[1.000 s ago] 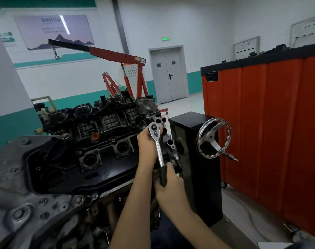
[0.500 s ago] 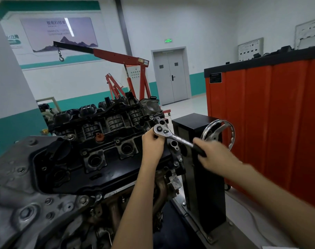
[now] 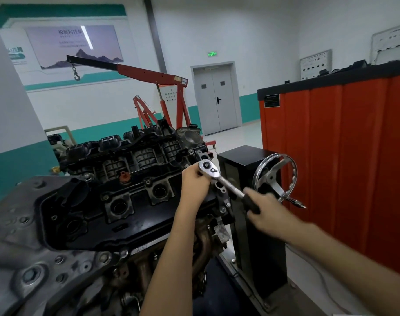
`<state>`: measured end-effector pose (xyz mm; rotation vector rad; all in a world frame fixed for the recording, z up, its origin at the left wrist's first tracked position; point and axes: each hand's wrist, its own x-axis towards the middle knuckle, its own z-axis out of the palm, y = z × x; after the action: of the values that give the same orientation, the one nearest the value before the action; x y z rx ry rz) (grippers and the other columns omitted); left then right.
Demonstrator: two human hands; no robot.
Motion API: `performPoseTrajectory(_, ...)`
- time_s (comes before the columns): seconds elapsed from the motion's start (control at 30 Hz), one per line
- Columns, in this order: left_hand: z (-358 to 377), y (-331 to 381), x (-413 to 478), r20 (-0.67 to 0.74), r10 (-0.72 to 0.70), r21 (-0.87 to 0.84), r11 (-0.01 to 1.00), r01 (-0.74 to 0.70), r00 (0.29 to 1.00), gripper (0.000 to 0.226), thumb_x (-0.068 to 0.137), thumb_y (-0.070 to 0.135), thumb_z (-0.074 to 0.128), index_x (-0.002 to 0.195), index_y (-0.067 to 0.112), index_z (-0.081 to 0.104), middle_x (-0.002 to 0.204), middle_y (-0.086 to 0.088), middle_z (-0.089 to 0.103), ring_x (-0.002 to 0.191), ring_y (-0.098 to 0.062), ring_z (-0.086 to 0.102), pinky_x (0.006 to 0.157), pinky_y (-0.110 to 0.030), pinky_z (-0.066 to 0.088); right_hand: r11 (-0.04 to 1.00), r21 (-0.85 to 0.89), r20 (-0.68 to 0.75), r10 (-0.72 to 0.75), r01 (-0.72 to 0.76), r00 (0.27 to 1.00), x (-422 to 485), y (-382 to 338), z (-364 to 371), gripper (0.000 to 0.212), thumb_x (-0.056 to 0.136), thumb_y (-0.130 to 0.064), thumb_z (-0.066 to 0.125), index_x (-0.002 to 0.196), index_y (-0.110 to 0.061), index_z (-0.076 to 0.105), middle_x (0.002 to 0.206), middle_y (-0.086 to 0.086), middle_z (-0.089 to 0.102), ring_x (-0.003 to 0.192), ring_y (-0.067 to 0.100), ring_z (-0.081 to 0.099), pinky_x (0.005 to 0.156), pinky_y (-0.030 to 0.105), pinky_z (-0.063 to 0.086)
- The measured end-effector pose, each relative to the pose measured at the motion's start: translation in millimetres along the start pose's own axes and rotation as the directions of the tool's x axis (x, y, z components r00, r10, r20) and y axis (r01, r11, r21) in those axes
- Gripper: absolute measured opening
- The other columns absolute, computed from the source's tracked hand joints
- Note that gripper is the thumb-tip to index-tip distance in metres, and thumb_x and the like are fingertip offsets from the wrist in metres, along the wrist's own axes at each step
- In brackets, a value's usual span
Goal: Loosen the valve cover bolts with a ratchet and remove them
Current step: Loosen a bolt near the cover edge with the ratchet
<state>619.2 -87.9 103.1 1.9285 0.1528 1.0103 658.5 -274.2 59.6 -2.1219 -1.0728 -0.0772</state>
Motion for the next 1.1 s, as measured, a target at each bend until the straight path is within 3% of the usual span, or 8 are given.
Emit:
performPoseTrajectory(0.17, -1.7, -2.7, -3.3, -0.061, -0.01, -0.057, 0.998, 0.007, 0.998, 0.04, 0.087, -0.003, 0.054, 0.057, 0.024, 0.056, 0.052, 0.012, 0.05, 0.051, 0.0, 0.038, 0.052, -0.017, 0.031, 0.877, -0.471, -0.069, -0.146, 0.097, 0.987, 27.3, -0.9, -30.8, 0.023, 0.09, -0.014, 0.057, 0.113, -0.016, 0.05, 0.082, 0.0, 0.058, 0.076, 0.024, 0.06, 0.062, 0.025, 0.039)
performPoseTrajectory(0.27, 3.1, -6.5, -6.8, -0.108, -0.012, -0.13, 0.991, -0.002, 0.994, 0.041, 0.088, -0.004, 0.056, 0.058, 0.024, 0.056, 0.053, 0.014, 0.056, 0.053, 0.004, 0.046, 0.054, -0.013, 0.038, 0.995, -0.097, -0.166, 0.015, -0.031, 0.986, -7.4, -14.0, 21.6, 0.024, 0.088, -0.01, 0.061, 0.107, -0.018, 0.049, 0.073, -0.005, 0.052, 0.063, 0.015, 0.057, 0.051, 0.017, 0.038)
performPoseTrajectory(0.37, 8.4, -5.9, -6.0, -0.155, -0.021, -0.182, 0.983, -0.008, 0.988, 0.048, 0.09, -0.002, 0.061, 0.054, 0.024, 0.045, 0.051, 0.015, 0.047, 0.056, 0.003, 0.042, 0.057, -0.013, 0.037, 0.915, 0.387, -0.147, 0.186, -0.117, 0.971, -24.9, -51.0, 82.7, 0.03, 0.087, -0.006, 0.059, 0.111, -0.02, 0.049, 0.074, 0.006, 0.057, 0.059, 0.017, 0.056, 0.049, 0.025, 0.043)
performPoseTrajectory(0.5, 4.4, -9.0, -1.5, -0.13, -0.101, -0.268, 0.961, 0.063, 0.986, 0.053, 0.092, 0.003, 0.062, 0.049, 0.028, 0.046, 0.058, 0.008, 0.046, 0.073, -0.012, 0.046, 0.069, -0.027, 0.039, 0.847, 0.517, -0.143, 0.223, -0.119, 0.964, -19.5, -76.0, 109.8, 0.022, 0.088, -0.008, 0.054, 0.108, -0.016, 0.048, 0.079, 0.01, 0.058, 0.063, 0.018, 0.055, 0.055, 0.03, 0.046)
performPoseTrajectory(0.7, -3.4, -1.6, -2.0, -0.006, -0.015, -0.042, 0.999, 0.015, 1.0, 0.039, 0.087, -0.004, 0.054, 0.054, 0.016, 0.055, 0.056, 0.006, 0.053, 0.059, -0.006, 0.043, 0.061, -0.022, 0.038, 1.0, -0.008, 0.065, -0.023, 0.024, 0.998, -1.3, -10.8, -7.9, 0.026, 0.086, 0.001, 0.059, 0.098, -0.021, 0.052, 0.07, 0.002, 0.053, 0.056, 0.013, 0.053, 0.049, 0.015, 0.04)
performPoseTrajectory(0.83, -4.5, -1.4, -4.0, -0.033, -0.003, -0.021, 1.0, 0.003, 0.999, 0.023, 0.087, -0.003, 0.052, 0.069, 0.004, 0.064, 0.066, -0.004, 0.056, 0.065, -0.011, 0.042, 0.061, -0.025, 0.035, 0.865, -0.488, -0.011, -0.137, 0.114, 0.991, 29.2, -3.8, -41.6, 0.021, 0.089, -0.01, 0.057, 0.108, -0.017, 0.051, 0.075, -0.002, 0.055, 0.071, 0.022, 0.061, 0.062, 0.025, 0.042)
performPoseTrajectory(0.97, 3.5, -6.3, -8.0, -0.091, -0.022, -0.085, 0.996, 0.014, 0.996, 0.041, 0.089, -0.005, 0.054, 0.056, 0.019, 0.051, 0.052, 0.013, 0.053, 0.053, 0.002, 0.043, 0.053, -0.012, 0.038, 0.998, 0.028, -0.107, 0.056, -0.053, 0.993, -13.1, -16.2, 28.0, 0.023, 0.088, -0.005, 0.06, 0.105, -0.016, 0.05, 0.075, 0.005, 0.057, 0.06, 0.016, 0.058, 0.05, 0.024, 0.046)
performPoseTrajectory(1.1, 7.7, -8.8, -5.1, -0.13, 0.002, -0.131, 0.991, -0.019, 0.991, 0.054, 0.089, -0.004, 0.06, 0.051, 0.028, 0.039, 0.047, 0.015, 0.041, 0.052, 0.002, 0.032, 0.051, -0.014, 0.031, 0.857, 0.502, -0.167, 0.226, -0.114, 0.96, -24.2, -65.3, 103.0, 0.023, 0.086, -0.002, 0.057, 0.102, -0.018, 0.049, 0.074, 0.012, 0.058, 0.06, 0.016, 0.057, 0.054, 0.03, 0.048)
